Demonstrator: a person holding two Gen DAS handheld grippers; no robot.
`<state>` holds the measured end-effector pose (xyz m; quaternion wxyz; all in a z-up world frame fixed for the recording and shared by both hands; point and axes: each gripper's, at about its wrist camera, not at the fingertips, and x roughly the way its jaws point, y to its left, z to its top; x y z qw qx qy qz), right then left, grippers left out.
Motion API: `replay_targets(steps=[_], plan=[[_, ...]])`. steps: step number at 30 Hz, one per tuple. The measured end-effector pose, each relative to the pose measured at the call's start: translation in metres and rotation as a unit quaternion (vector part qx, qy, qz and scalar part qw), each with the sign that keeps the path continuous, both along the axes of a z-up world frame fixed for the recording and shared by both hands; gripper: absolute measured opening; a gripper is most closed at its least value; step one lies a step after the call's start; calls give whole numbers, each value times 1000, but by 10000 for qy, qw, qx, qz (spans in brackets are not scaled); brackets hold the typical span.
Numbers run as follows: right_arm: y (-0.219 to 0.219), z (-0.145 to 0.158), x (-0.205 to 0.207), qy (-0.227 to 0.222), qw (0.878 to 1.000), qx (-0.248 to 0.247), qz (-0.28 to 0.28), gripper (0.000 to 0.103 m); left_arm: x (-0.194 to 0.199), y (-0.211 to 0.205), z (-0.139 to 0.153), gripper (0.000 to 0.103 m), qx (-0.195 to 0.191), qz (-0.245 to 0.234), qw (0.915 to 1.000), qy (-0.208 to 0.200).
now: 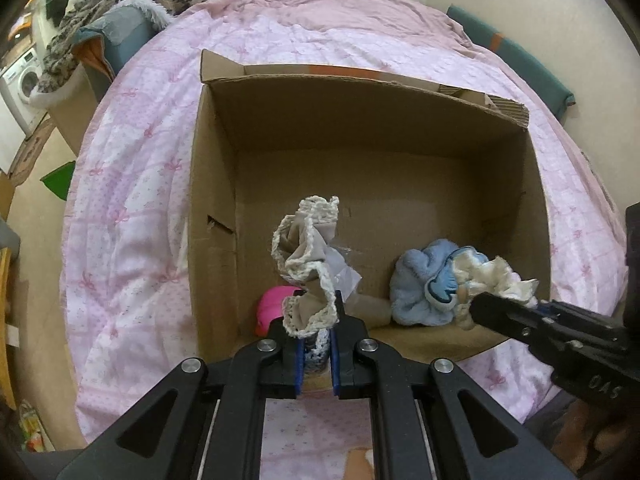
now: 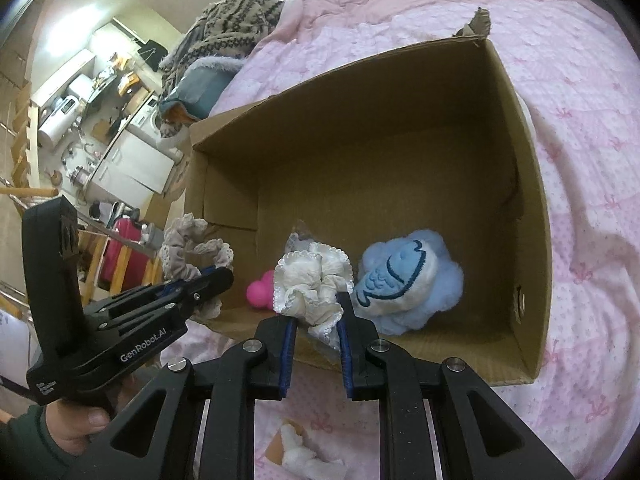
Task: Organize soft objects
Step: 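Carry both scrunchies over the box with both tools, then open both tools to drop the scrunchies beside the duck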
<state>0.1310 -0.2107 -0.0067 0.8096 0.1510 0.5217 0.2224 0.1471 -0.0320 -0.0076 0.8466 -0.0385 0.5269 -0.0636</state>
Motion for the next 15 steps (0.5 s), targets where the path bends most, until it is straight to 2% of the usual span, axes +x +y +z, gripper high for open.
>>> replay_targets(steps=[12,15], plan=[[2,-5,4,89,9999,-3,-53,20,0,-5,-2,11,75,-40,9999,80],[1,-6,2,120,9999,-14,-31,21,0,-5,-2,14,84,-12,9999,63]])
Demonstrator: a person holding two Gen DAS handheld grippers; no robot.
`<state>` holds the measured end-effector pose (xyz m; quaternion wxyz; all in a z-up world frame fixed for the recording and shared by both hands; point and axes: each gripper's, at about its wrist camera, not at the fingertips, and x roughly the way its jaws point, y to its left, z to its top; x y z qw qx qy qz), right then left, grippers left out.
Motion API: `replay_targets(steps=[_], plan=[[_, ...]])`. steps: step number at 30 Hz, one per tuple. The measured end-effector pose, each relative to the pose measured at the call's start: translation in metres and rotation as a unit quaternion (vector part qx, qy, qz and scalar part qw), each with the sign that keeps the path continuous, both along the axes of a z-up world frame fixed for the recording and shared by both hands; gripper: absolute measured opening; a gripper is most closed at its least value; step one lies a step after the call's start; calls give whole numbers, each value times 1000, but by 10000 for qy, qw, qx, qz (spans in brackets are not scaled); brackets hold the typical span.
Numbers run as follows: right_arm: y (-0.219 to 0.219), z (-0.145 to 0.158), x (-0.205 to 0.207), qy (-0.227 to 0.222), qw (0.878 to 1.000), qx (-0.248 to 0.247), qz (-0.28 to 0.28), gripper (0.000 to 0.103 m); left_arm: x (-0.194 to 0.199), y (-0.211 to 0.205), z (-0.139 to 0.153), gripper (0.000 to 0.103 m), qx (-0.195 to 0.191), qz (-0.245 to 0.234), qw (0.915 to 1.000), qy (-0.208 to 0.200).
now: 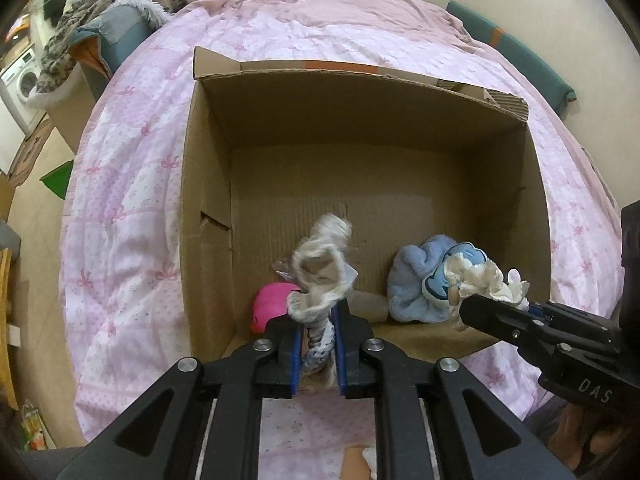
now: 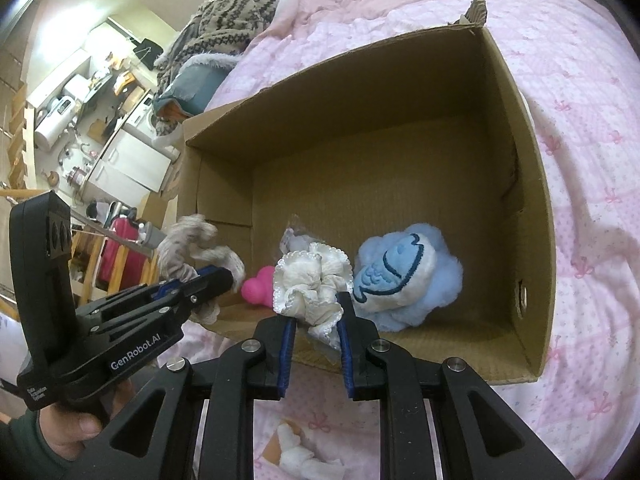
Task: Organize soft objects
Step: 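Open both tools to drop the scrunchies beside the duck, then withdraw both tools from the box toward the white roll and tag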
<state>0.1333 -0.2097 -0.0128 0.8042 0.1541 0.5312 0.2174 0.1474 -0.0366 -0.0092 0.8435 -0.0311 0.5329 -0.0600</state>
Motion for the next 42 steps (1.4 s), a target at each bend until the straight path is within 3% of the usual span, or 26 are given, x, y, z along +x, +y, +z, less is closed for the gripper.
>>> replay_targets(steps=[3,6,10,11,13,16,28,42], plan=[[0,0,0,10,10000,4,11,21,-1,-1,1,22,11,-13,10000,-51],[0,0,1,-7,10000,10,-6,23,-2,-2,2,36,32,-36,9999,-97],[-4,3,1,-65,9999,81,-73,26,-4,0,7,72,-38,50,9998,-167],[-5,4,2,-87,9999,105,-95,28,-4,1,8,74,-26,87,9998,-191],[-8,6,1,-129,9997,154,-145,34,-3,3,9,74,-43,114,9997,-222],[-14,12,-1,-283,9988,291,-280,78,-3,5,9,74,-89,164,9996,-225],[-18,16,0,-339,9985,291,-325,78,-6,8,11,74,54,206,9993,-308],[-24,24,-15,-379,9982,152,-435,78,-30,26,33,74,159,408,9972,-601]])
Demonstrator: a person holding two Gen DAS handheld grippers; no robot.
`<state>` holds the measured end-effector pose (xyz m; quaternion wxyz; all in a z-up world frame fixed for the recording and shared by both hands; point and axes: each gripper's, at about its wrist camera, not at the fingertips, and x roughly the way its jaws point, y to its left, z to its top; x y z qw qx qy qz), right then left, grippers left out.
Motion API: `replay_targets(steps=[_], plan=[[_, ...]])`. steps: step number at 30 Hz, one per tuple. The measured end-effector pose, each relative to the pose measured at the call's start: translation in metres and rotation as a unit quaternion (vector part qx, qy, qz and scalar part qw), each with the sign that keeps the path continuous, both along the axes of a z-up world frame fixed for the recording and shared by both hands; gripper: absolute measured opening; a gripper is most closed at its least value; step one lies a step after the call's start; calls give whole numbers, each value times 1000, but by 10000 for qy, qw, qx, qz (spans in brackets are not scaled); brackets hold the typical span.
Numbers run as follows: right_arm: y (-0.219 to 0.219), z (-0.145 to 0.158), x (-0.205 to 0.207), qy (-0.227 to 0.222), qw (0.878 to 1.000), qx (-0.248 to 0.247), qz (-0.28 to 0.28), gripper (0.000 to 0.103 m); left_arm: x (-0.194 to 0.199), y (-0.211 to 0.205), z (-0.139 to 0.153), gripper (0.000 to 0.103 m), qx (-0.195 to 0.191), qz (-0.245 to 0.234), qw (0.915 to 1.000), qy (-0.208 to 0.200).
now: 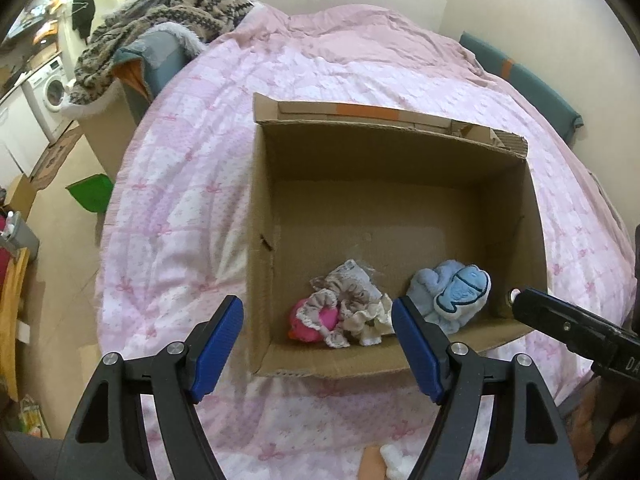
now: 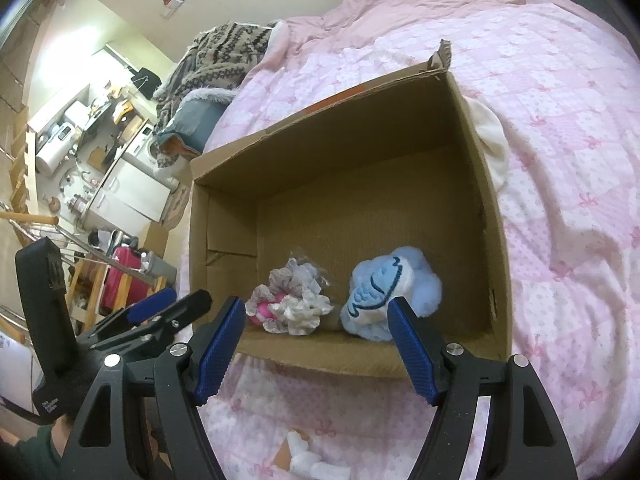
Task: Organize soft objects
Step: 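Withdraw both tools from the box toward the white roll and tag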
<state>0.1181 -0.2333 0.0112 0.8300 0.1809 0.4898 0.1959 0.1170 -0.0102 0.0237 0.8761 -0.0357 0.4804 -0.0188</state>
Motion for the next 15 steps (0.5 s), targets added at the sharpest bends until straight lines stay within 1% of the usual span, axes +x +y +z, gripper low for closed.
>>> replay_targets(steps=[3,7,10,15], plan=[[-2,5,-9,-40,10000,-79,-12,78,-8,8,4,74,-157,82,9998,11],[-5,8,-20,-61,9999,-123,-26,78,-19,10,7,74,-123,75,9999,-13],[-7,6,-28,13,9998,-159,-70,78,-29,10,6,74,-117,73,9999,8],[-13,2,-42,137,9997,-100,-182,78,-44,7,-1,74,-55,-28,9999,140]])
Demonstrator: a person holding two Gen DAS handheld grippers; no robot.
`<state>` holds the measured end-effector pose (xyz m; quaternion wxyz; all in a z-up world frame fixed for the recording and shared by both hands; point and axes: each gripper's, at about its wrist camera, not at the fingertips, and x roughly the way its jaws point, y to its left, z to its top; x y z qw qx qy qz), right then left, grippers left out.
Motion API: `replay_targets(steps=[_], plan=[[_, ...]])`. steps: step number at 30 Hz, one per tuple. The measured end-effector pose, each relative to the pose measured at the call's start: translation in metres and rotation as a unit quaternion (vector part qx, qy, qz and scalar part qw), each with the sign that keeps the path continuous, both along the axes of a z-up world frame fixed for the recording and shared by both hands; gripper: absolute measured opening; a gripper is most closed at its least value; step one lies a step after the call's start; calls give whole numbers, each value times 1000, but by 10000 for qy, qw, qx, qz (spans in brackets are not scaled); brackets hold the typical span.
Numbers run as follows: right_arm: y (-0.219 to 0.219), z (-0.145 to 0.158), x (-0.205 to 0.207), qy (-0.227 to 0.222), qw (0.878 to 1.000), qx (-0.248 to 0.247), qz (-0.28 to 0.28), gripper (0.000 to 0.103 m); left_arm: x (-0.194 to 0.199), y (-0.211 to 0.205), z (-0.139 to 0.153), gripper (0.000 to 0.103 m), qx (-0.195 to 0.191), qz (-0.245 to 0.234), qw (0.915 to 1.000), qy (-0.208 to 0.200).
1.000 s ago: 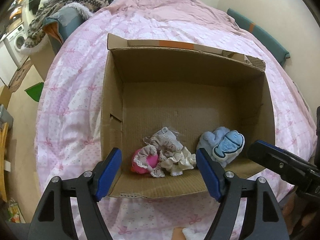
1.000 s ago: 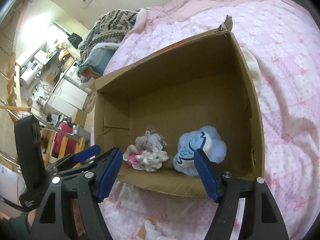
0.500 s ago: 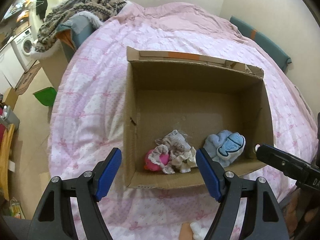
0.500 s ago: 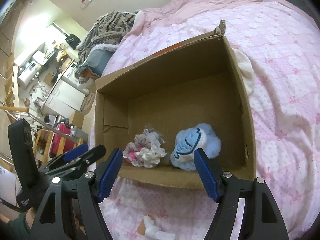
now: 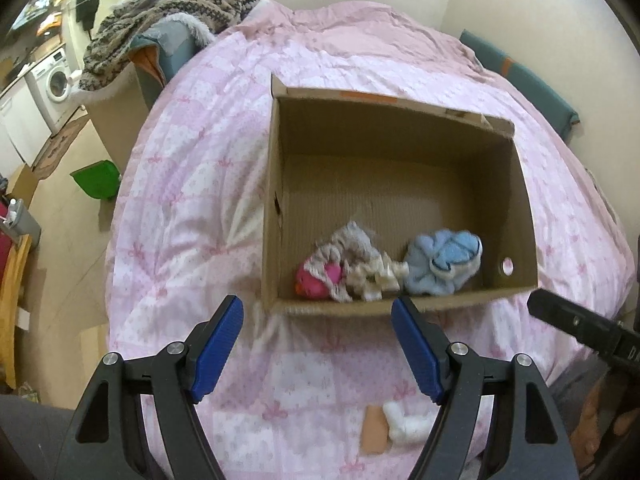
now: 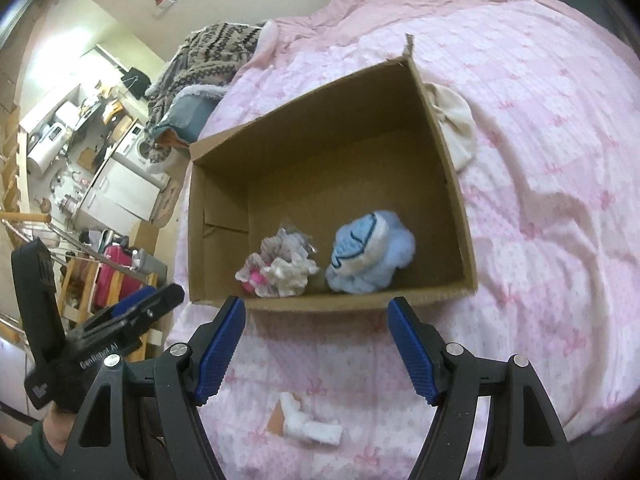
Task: Organize soft objects
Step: 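Withdraw both tools from the box toward the white roll and tag, then grasp the white roll with the right tool while the left tool grasps the tan tag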
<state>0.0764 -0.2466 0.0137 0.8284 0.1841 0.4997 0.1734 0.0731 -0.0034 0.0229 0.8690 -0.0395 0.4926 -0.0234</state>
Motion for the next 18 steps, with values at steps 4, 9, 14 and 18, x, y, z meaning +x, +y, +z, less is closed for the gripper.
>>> replay_targets(steps=[4,9,14,18], plan=[[0,-1,-7,70,10000,33,-18,78,-11,-1,-5,74,-9,-24,9999,97],[4,-4,-14,155,9999,-23,35,78,-25,-2,-11,74,-70,-25,9997,234],[8,-10,-20,276,9995,-78,118,78,-33,1,-19,74,-115,63,9991,394],[9,-18,-25,430,9988,-143,178,78,-36,7,-28,74,-151,230,9981,550]])
